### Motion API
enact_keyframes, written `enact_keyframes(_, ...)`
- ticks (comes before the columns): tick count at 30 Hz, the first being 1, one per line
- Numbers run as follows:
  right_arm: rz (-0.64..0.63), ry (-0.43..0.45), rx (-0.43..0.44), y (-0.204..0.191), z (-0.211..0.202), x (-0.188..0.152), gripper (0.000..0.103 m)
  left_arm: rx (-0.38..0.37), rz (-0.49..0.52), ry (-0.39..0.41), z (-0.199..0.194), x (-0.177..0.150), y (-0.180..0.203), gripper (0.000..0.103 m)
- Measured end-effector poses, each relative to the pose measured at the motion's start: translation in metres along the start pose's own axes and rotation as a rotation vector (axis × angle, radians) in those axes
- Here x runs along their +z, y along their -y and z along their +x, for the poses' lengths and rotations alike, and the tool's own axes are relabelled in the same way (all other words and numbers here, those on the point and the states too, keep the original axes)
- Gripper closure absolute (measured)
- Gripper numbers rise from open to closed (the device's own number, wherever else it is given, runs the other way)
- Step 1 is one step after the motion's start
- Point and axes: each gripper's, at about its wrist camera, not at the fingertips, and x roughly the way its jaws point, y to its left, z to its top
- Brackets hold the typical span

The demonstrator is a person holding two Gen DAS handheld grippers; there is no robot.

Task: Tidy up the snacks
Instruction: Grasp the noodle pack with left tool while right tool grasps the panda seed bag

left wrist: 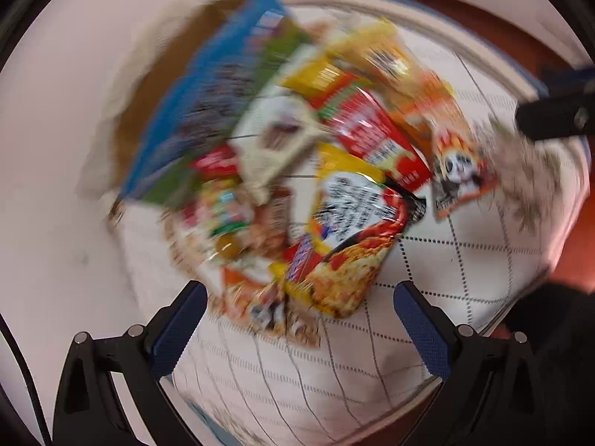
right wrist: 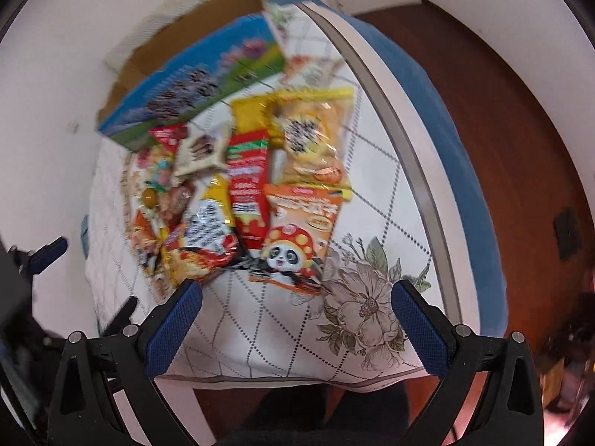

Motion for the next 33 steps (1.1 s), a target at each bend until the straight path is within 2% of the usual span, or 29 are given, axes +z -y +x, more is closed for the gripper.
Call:
enact_keyframes(2,0.037,-0.011,-0.011,0.004,0.015,-0.001,0.0,-0.046,0.129,-0.001,0.029,0.01,0.009,0.0)
enact_keyframes(5,0.067,-0.022,-0.059,0.004,0.03,-0.005,0.0,-0.114,0.273,-0.02,0.067,0.019,0.022,0.0)
enact_keyframes(8,0.099,-0.039,-0.101,0.007,0.045,-0.009,0.0,-0.145,0.359,-0.011,0.098,0.026,0.033,0.0)
enact_keyframes(9,0.108,-0.048,-0.117,0.007,0.051,-0.01,0.0,-0.167,0.352,-0.009,0.104,0.029,0.032,0.001)
enact_keyframes(10,0.109,-0.055,-0.127,0.007,0.055,-0.011,0.0,-0.205,0.332,-0.007,0.107,0.031,0.031,0.011)
enact_keyframes(11,0.111,-0.063,-0.138,0.007,0.06,-0.011,0.0,-0.243,0.303,-0.01,0.11,0.033,0.029,0.019)
enact_keyframes(14,0.116,-0.079,-0.157,0.006,0.068,-0.012,0.0,-0.3,0.176,0.007,0.108,0.034,0.019,0.019)
enact_keyframes(17,0.121,-0.08,-0.169,0.004,0.073,-0.01,0.001,-0.366,-0.003,-0.023,0.108,0.029,0.002,0.019)
enact_keyframes(20,0.123,-0.073,-0.173,0.0,0.079,-0.004,0.001,-0.471,-0.318,-0.142,0.119,0.017,-0.028,0.019)
enact_keyframes(22,0.124,-0.067,-0.17,-0.003,0.081,0.0,0.001,-0.505,-0.538,-0.25,0.131,0.004,-0.048,0.019)
enact_keyframes(24,0.122,-0.063,-0.163,-0.006,0.085,0.008,0.002,-0.558,-0.733,-0.306,0.141,-0.01,-0.064,0.019)
enact_keyframes(26,0.125,-0.063,-0.151,-0.006,0.087,0.017,0.002,-0.571,-0.84,-0.324,0.149,-0.018,-0.07,0.019)
enact_keyframes(28,0.117,-0.059,-0.143,-0.005,0.089,0.032,0.002,-0.568,-0.875,-0.315,0.154,-0.024,-0.072,0.019)
enact_keyframes(32,0.091,-0.098,-0.124,-0.005,0.096,0.056,0.002,-0.575,-0.795,-0.321,0.163,-0.027,-0.045,0.017)
enact_keyframes(33,0.082,-0.12,-0.107,-0.006,0.1,0.058,0.002,-0.585,-0.78,-0.314,0.169,-0.019,-0.037,0.016)
